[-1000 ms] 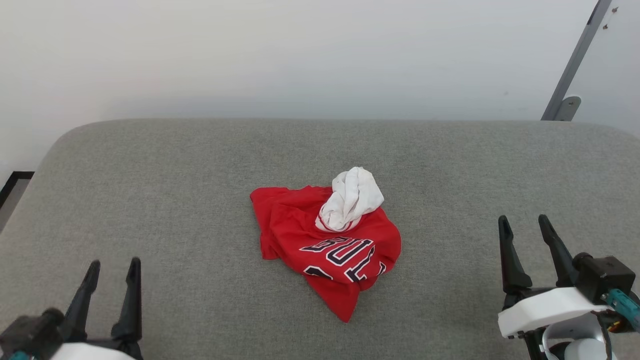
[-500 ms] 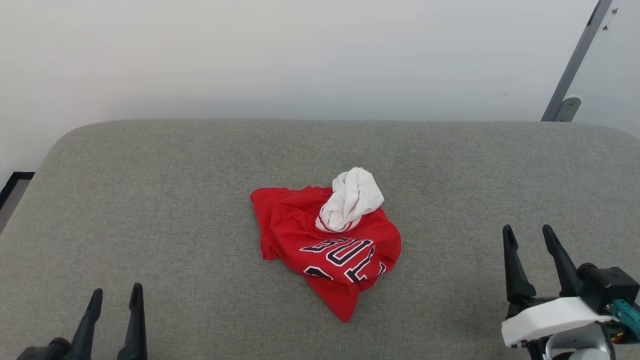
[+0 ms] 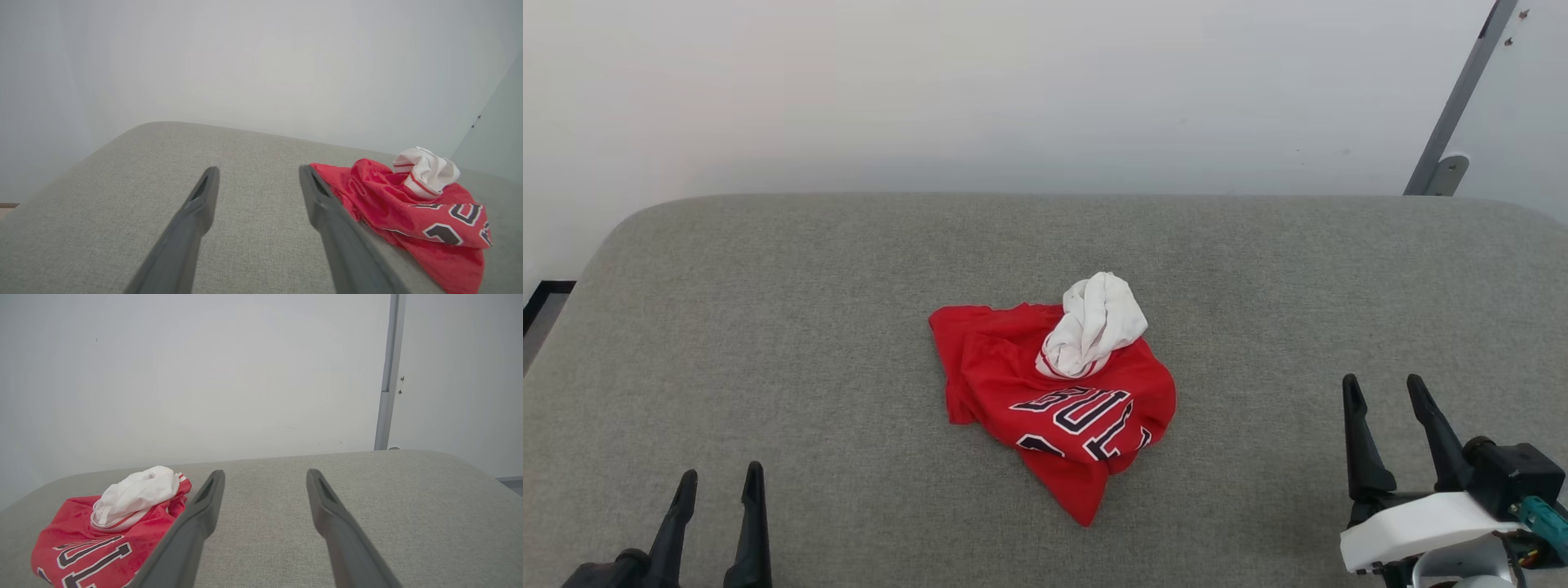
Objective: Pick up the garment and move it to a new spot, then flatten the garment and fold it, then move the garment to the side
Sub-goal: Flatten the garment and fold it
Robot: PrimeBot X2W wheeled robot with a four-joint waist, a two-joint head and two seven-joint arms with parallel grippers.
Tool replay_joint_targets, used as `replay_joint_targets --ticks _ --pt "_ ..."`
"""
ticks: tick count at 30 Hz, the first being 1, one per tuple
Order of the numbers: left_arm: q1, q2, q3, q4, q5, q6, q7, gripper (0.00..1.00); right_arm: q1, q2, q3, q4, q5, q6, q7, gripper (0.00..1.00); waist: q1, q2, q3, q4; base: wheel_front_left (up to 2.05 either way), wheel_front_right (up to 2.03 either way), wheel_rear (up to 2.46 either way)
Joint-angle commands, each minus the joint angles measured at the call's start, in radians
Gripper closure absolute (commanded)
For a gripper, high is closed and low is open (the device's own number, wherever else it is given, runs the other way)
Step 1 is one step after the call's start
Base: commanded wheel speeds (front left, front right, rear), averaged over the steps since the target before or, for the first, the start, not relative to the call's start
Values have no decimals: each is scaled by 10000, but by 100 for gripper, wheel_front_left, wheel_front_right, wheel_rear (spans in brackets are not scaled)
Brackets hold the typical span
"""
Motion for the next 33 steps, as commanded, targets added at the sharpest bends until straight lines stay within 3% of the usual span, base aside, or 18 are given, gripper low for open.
replay_joint_targets --ticks 1,12,17,23,26,33 --pt "-100 13 45 22 37 -57 -52 0 89 -2 4 29 81 1 -61 0 0 -1 -1 -5 0 0 0" --pt "-210 229 -124 -34 -31 -53 -54 0 -4 -2 137 143 150 1 -55 0 0 -1 42 -57 0 0 0" --pt "-487 599 -570 50 -367 -55 -52 0 -155 -2 227 192 122 1 -22 0 0 -1 127 -115 0 0 0" --pt "-1435 1642 -1490 -10 -1162 -55 596 0 -468 -2 434 217 43 1 25 0 0 -1 357 -286 0 0 0" --pt "-2263 2427 -2195 -141 -2009 -56 1609 0 -704 -2 652 265 -23 1 0 0 0 -1 508 -514 0 0 0" --pt "-4013 3611 -3430 -290 -3394 -56 3572 0 -1079 -2 966 423 -77 1 -157 0 0 -1 798 -1096 0 0 0"
